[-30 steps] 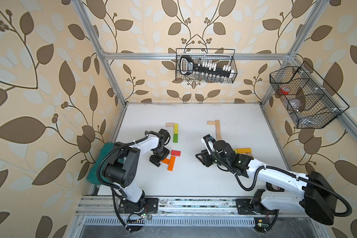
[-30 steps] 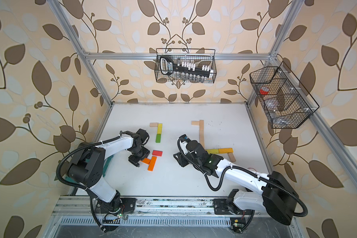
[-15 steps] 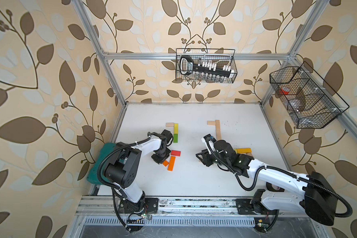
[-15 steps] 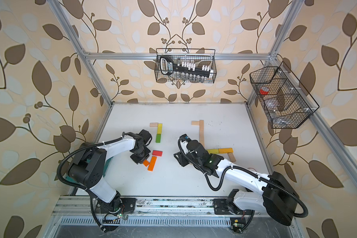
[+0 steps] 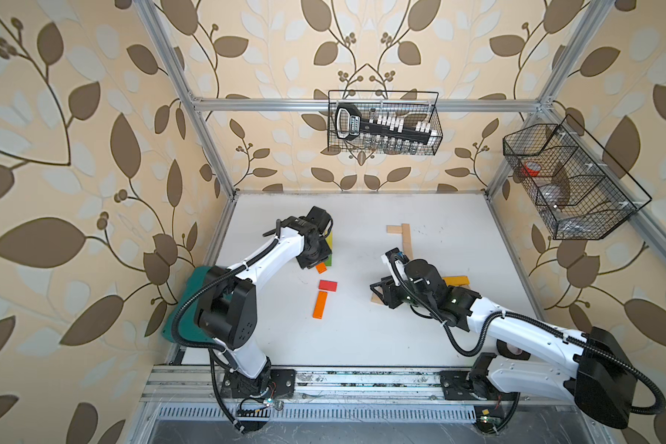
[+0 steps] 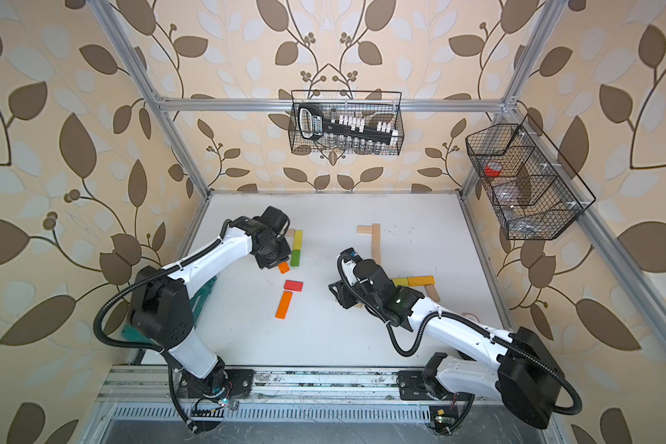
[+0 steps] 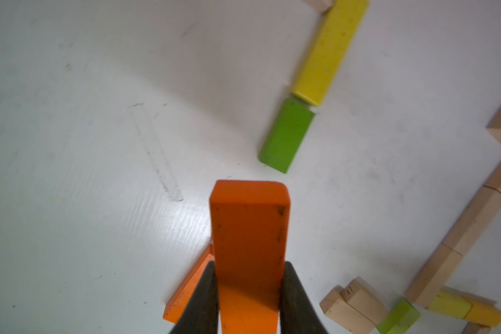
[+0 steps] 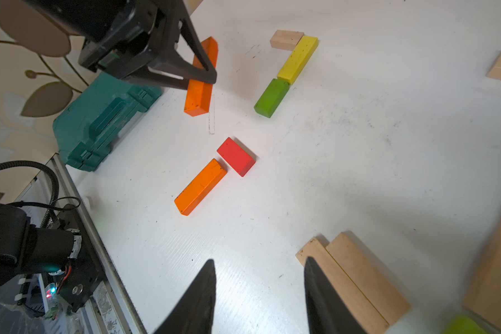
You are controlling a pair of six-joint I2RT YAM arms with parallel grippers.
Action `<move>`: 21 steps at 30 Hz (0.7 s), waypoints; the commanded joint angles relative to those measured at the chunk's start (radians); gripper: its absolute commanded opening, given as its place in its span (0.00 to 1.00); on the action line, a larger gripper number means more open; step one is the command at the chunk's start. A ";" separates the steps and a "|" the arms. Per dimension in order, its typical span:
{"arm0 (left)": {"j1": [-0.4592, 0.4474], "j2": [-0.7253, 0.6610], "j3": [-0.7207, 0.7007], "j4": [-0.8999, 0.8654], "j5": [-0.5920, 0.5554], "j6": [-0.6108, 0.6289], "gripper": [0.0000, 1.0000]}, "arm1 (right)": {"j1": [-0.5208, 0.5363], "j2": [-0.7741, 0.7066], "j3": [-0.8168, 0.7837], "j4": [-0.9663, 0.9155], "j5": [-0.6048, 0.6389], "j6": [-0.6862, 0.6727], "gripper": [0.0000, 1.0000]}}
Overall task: Assemble a giraffe with building blocks
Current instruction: Pick up the building block from the center of the board, then adjust the building block at the center of the board.
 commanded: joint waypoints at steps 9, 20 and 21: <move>-0.090 0.390 0.401 -0.151 0.048 0.371 0.09 | -0.032 -0.071 0.000 -0.065 0.032 -0.026 0.46; -0.092 0.434 0.292 -0.169 0.020 0.417 0.08 | -0.032 -0.051 0.011 -0.062 0.027 -0.013 0.46; -0.092 0.429 0.269 -0.166 0.019 0.417 0.08 | -0.033 -0.049 0.011 -0.060 0.026 -0.011 0.46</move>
